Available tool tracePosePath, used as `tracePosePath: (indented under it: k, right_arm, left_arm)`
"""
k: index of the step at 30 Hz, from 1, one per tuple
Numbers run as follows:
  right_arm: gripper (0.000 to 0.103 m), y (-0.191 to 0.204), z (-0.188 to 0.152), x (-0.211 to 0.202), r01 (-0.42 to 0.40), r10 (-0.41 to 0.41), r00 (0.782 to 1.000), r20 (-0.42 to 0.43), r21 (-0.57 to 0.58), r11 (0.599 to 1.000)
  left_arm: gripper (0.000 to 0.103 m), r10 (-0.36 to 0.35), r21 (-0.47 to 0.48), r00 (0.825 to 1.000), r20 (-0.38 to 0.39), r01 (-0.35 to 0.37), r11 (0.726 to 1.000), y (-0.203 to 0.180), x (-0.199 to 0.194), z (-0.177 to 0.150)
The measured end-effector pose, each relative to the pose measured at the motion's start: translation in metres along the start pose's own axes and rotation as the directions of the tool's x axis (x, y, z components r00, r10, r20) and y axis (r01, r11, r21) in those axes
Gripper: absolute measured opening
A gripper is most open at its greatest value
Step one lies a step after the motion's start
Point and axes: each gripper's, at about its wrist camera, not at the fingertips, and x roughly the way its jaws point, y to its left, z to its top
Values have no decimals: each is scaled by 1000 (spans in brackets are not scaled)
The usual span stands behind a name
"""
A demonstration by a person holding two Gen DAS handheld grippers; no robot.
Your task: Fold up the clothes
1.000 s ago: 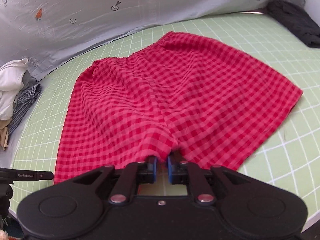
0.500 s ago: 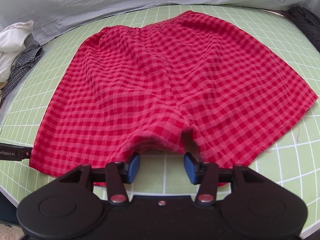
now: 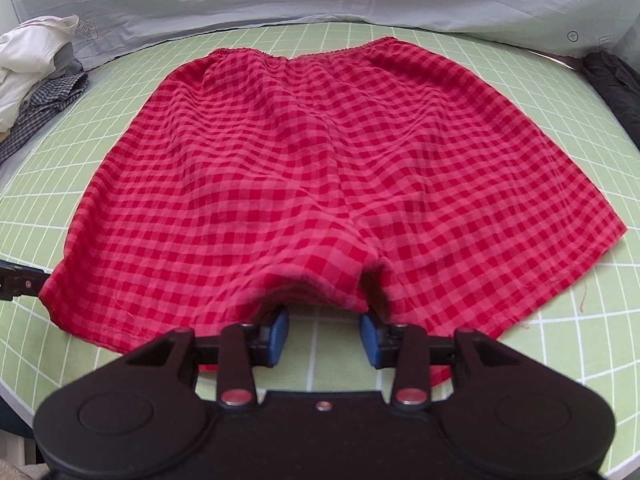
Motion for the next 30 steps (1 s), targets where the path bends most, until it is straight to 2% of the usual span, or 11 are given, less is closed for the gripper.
tracePosePath:
  k: [5, 9, 10, 12, 13, 15, 16, 19, 23, 28, 30]
  right_arm:
    - [51, -4, 0, -10, -25, 25, 999, 44, 19, 999]
    - [50, -2, 4, -6, -39, 39, 998, 49, 3, 999]
    - [46, -2, 5, -5, -44, 44, 998, 49, -5, 999]
    - [30, -2, 7, -3, -61, 62, 997, 49, -6, 998]
    - [25, -3, 8, -2, -72, 72, 996, 48, -4, 997]
    - [8, -4, 10, -1, -90, 90, 995, 47, 0, 996]
    - [7, -4, 10, -2, -92, 92, 995, 47, 1, 996]
    - [4, -10, 11, -6, -98, 97, 994, 40, 28, 995]
    - [4, -24, 14, -15, -119, 117, 993, 23, 96, 988]
    - [4, -48, 22, -38, -186, 182, 983, 38, 173, 967]
    - [3, -47, 22, -37, -142, 142, 990, 9, 145, 979]
  left_arm:
    - [32, -46, -54, 999, 17, 47, 997, 4, -4, 6]
    - [32, -76, -48, 997, -7, 75, 996, 0, 3, 4]
    - [32, -76, -40, 997, -16, 75, 996, -2, 6, 3]
    - [32, -79, -27, 996, -28, 78, 997, -5, 10, 1]
    - [32, -81, -21, 996, -34, 80, 997, -6, 12, 0]
    - [31, -77, -11, 996, -48, 77, 997, -8, 17, -2]
    - [28, -66, -9, 996, -58, 66, 998, -8, 20, -3]
    - [4, -50, -12, 995, -81, 50, 999, -6, 27, -4]
    - [2, -56, -50, 998, -38, 54, 997, 5, 17, -1]
    - [2, -31, -98, 999, 33, 34, 995, 21, -4, 7]
    - [2, -6, -108, 999, 40, 10, 994, 25, -6, 9]
